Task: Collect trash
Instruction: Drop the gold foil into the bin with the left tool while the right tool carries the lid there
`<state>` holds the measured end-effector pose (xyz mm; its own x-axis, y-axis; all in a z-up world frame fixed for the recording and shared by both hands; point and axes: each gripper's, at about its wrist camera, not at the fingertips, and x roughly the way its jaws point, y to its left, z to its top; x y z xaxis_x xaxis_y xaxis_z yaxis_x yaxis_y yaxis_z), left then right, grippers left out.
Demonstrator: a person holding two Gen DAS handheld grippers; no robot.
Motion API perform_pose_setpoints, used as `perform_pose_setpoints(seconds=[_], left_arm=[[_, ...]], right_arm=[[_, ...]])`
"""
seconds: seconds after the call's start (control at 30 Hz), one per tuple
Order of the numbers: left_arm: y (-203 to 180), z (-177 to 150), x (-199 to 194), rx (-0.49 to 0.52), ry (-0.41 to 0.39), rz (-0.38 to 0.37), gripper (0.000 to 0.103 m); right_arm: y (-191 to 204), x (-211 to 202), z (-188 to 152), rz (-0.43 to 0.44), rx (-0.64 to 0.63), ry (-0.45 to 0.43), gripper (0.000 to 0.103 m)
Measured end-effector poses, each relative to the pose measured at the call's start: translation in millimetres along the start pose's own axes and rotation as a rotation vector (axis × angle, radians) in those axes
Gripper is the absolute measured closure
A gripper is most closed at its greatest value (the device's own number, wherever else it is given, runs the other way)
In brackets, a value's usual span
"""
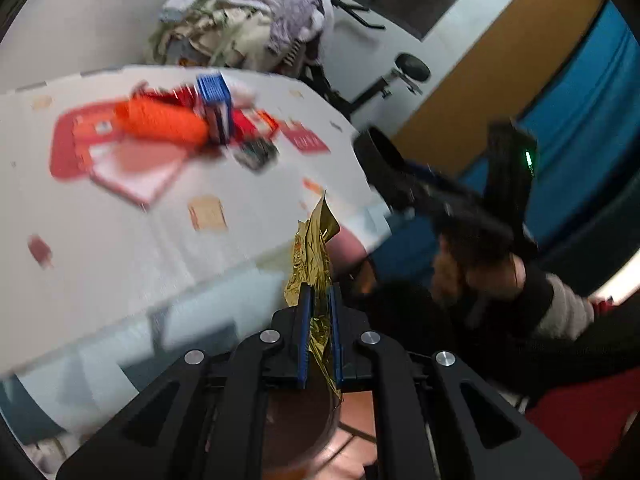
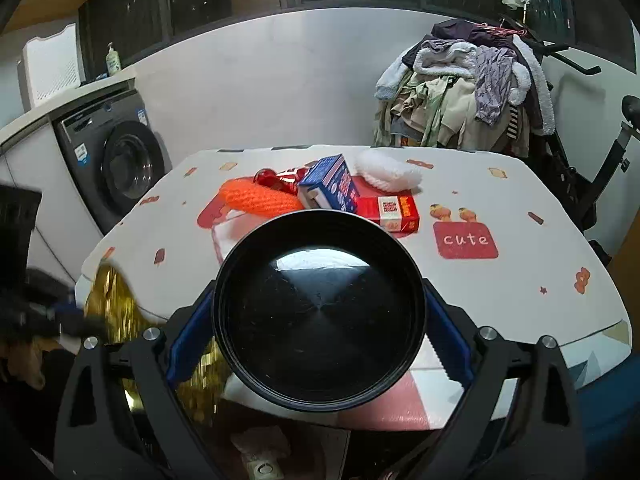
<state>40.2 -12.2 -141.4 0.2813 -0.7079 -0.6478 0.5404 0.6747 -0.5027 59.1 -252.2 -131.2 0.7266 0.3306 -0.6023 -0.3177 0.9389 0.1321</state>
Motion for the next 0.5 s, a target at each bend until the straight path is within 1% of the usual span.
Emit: perform_pose_setpoints(seconds=[0.1,0.2,0.3,0.37,0.4,0.43,0.47,0.5], left_arm=[[-0.3,-23.3,11.8,0.009,0.058,0.003,0.094],[5.2,-41.2,33.4,0.013,0.132,0.036,0.094],[7.9,-54.5,54.3,0.020,0.184,0.059,0.094],[6.4,-60.1,66.2,0.028,0.199,0.072,0.093],[6.2,-61.8,71.5,0.033,0.199,0.088,0.091],[5.8,-63.6,75.2,0.038,0.192,0.106,0.077],[5.4,-65.0,75.5,0.039,0.180,0.121,0.053],[5.8,-64.2,73.7,0.033,0.159,0.134,0.048]], right_arm=[[3.1,-1.1,-4.3,-0.001,-0.006,0.013,0.011],[4.4,-2.2,-7.5,-0.001,-0.003,0.020,0.011],[6.8,-2.8,-10.3,0.000,-0.008,0.023,0.011],[8.9,-2.6,-13.1,0.000,-0.015,0.031,0.011],[8.9,-2.3,-14.0,0.000,-0.017,0.034,0.011],[9.6,-2.1,-16.0,0.001,-0.020,0.039,0.011],[10.3,-2.8,-17.7,0.001,-0.021,0.042,0.011],[10.7,-2.9,-19.5,0.001,-0.022,0.045,0.011]])
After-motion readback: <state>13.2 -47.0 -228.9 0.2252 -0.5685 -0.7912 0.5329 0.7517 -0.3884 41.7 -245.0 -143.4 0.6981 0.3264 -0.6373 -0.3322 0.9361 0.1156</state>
